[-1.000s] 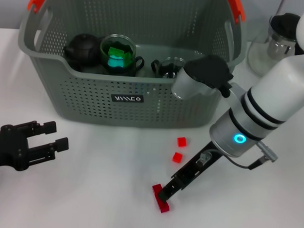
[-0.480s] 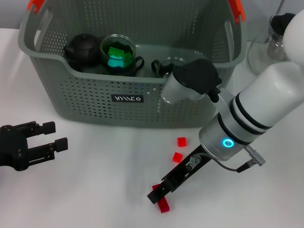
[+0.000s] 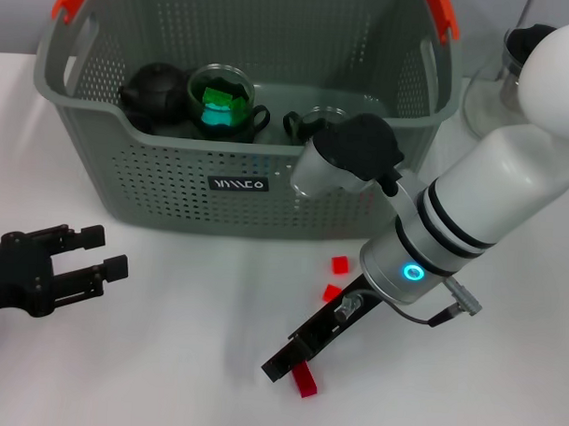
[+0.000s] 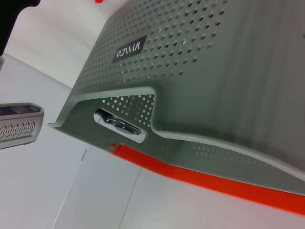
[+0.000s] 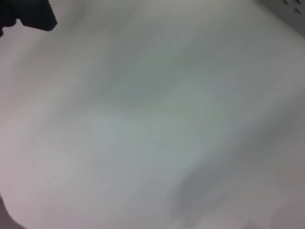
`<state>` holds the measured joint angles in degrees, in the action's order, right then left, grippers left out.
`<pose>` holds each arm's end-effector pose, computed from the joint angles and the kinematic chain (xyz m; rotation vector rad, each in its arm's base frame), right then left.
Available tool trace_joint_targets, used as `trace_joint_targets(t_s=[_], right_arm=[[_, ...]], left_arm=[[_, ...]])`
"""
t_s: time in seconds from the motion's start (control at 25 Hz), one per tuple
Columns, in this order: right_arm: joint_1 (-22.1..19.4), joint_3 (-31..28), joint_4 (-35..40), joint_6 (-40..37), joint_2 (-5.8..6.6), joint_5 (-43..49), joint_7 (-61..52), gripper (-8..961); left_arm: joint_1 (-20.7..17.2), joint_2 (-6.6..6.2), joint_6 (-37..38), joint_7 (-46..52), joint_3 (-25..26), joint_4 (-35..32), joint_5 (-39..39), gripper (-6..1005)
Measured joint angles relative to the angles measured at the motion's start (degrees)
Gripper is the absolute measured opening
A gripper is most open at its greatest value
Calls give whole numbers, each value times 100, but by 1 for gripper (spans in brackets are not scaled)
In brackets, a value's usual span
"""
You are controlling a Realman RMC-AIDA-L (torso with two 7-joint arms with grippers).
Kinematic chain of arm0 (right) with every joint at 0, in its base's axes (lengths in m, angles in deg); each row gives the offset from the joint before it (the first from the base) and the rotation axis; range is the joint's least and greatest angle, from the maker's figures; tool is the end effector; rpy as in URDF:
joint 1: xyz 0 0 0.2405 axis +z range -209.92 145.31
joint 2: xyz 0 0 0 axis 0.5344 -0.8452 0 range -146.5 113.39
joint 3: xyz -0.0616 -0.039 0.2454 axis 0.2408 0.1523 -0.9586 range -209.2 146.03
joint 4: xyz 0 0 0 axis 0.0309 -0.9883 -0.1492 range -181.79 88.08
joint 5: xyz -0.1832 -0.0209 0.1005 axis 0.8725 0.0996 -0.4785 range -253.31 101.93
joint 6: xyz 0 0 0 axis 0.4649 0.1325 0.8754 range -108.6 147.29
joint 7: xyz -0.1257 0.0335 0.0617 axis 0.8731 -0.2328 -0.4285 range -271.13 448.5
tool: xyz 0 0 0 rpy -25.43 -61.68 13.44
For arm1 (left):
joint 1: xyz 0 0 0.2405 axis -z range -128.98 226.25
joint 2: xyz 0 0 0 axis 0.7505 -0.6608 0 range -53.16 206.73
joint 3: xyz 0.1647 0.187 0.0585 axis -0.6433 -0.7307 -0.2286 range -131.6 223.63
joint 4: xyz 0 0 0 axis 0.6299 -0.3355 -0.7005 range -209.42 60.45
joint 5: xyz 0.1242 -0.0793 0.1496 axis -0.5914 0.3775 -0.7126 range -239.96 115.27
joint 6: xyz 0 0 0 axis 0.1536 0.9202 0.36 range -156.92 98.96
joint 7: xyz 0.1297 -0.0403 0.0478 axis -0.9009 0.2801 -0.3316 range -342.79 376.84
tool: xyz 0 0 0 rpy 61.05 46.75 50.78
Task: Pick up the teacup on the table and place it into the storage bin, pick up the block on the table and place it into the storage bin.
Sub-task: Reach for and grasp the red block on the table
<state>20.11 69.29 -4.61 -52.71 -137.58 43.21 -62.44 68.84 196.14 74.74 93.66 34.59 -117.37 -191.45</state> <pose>0.1343 0.3337 -0.1321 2.8564 -1.1504 0.4584 -0.3384 0.2494 0.0507 -2.4804 -0.8722 -0.7612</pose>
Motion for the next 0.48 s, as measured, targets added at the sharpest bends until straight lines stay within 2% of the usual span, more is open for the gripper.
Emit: trace_joint_targets(t_s=[0.48], right_arm=[[81,196,1,96,0,-20,-35,734]], left_arm=[[1,0,-1,0,0,0,0,659]])
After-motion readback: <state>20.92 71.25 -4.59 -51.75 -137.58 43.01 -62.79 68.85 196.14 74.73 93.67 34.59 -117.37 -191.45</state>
